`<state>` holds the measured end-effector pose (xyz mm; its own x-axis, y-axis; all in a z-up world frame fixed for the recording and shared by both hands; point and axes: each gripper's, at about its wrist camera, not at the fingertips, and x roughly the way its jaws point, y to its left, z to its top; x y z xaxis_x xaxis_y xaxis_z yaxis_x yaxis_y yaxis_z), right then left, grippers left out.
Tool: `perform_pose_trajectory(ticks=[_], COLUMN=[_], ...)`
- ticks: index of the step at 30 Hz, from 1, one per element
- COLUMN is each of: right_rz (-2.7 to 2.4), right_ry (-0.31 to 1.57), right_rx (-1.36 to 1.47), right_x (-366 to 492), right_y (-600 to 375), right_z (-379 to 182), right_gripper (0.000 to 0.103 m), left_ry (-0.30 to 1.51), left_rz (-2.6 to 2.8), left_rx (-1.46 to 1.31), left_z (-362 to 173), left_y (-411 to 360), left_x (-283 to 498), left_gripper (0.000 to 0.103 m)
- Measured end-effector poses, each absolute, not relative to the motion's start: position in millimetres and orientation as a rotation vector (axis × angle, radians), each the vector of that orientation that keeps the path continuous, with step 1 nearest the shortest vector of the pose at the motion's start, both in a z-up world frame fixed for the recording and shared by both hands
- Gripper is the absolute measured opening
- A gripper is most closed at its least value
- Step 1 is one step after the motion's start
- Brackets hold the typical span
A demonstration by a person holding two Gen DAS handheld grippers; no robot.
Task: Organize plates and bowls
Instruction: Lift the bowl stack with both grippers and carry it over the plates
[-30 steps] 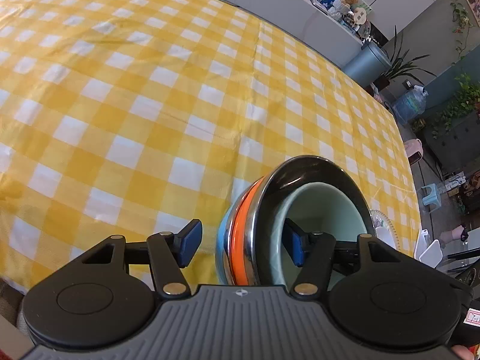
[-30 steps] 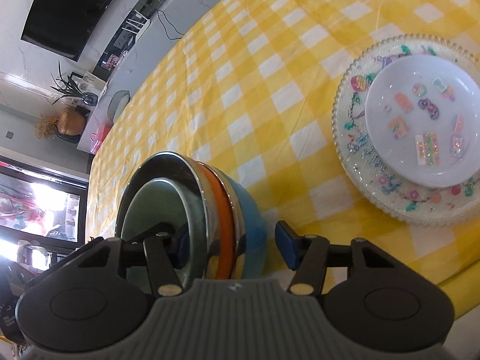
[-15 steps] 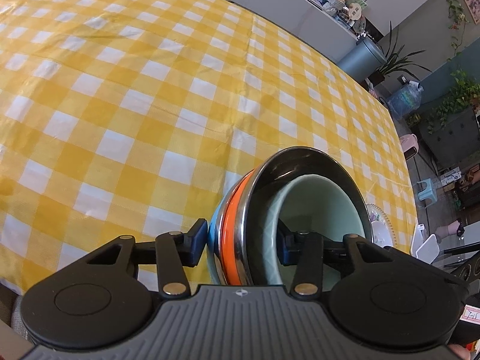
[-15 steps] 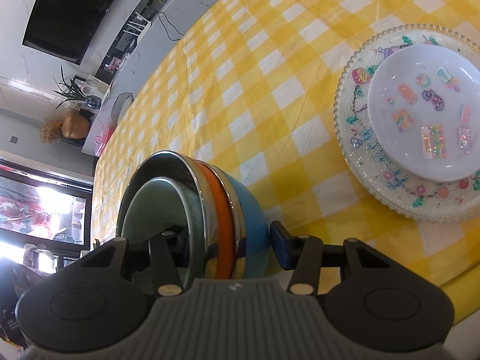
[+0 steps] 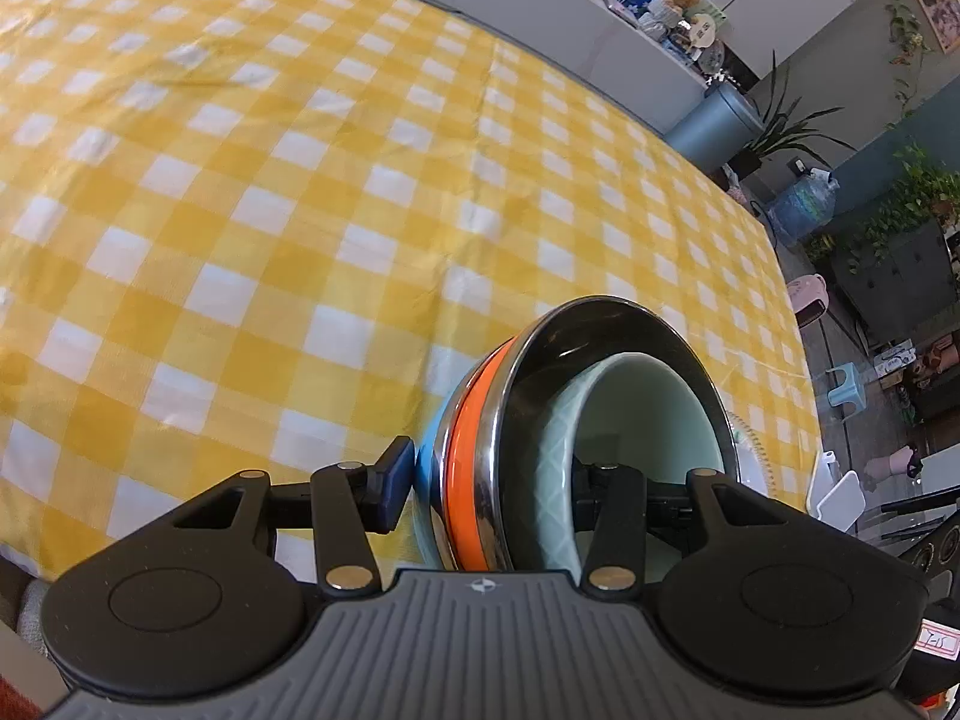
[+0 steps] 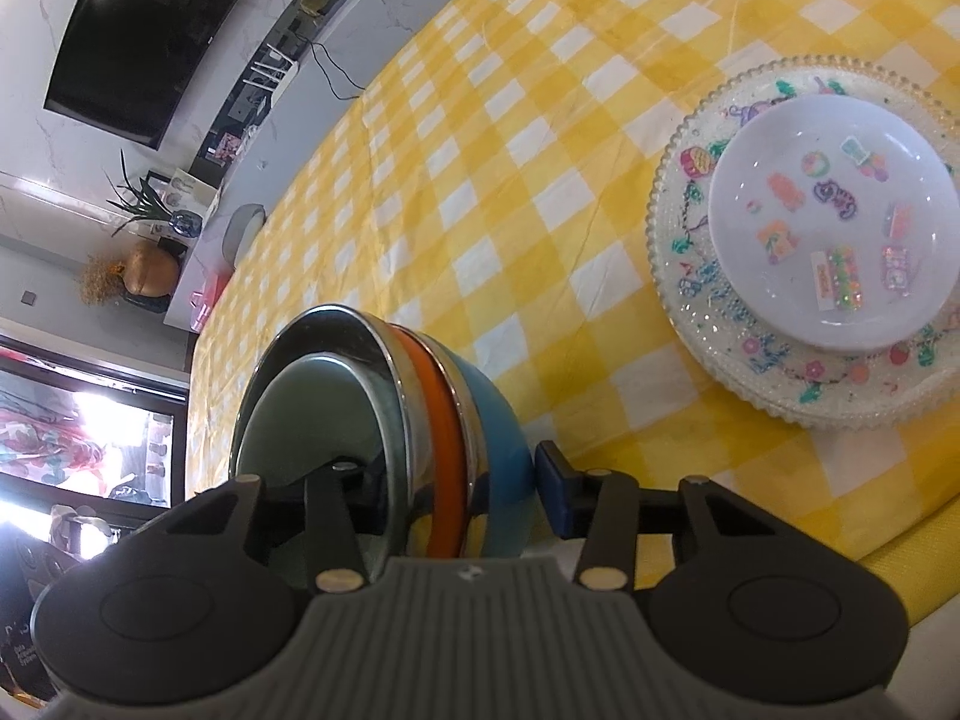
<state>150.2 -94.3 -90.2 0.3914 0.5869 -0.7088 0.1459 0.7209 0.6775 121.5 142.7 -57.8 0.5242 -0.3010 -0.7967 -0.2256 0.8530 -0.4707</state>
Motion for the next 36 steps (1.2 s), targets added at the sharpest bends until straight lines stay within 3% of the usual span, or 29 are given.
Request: perform_pose_trajectory(ticks=[21,36], right_rz=[0.240,0.188], right_ry=[1.026,0.978], right_rx=[0.770,0.777], right_x=[137.6,151.3], right_y=[-205.5,-281.6], right_z=[-25.1,-17.3], right_gripper=[0.045,0.045], left_ry=[0.987,1.015], left_rz=[-0.197,-0.262], left_rx=[-0.507,-0.473], left_z=[-5.0,-11.5], left_y=[29.0,-42.0], left_x=[143.4,175.7], left_gripper=[0.052,0.052])
